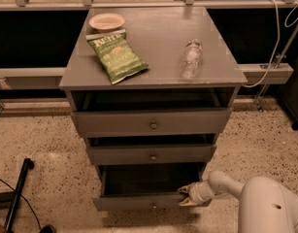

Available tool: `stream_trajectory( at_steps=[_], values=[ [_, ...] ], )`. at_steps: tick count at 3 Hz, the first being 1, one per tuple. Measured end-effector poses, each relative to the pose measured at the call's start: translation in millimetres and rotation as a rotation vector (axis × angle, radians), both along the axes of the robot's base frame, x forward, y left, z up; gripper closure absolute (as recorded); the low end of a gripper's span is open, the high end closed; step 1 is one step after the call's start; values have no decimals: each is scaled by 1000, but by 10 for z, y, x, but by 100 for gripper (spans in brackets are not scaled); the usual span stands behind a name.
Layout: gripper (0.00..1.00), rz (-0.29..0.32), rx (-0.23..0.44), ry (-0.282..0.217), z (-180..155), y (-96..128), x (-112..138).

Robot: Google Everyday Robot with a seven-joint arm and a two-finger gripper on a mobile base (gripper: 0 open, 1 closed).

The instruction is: Open bottom drawer

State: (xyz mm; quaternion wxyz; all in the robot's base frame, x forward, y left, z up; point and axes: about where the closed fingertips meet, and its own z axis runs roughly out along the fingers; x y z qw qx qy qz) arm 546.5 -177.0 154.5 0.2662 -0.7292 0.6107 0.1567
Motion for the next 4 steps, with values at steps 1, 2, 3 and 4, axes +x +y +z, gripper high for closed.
stream_trajectory(
  at_steps=[1,2,3,4],
  values=[
    [12,0,0,0,0,0,0],
    [0,0,0,0,0,0,0],
    [0,13,-10,-7,67,64,-23],
    [0,19,-25,-36,298,159,-3]
  ],
)
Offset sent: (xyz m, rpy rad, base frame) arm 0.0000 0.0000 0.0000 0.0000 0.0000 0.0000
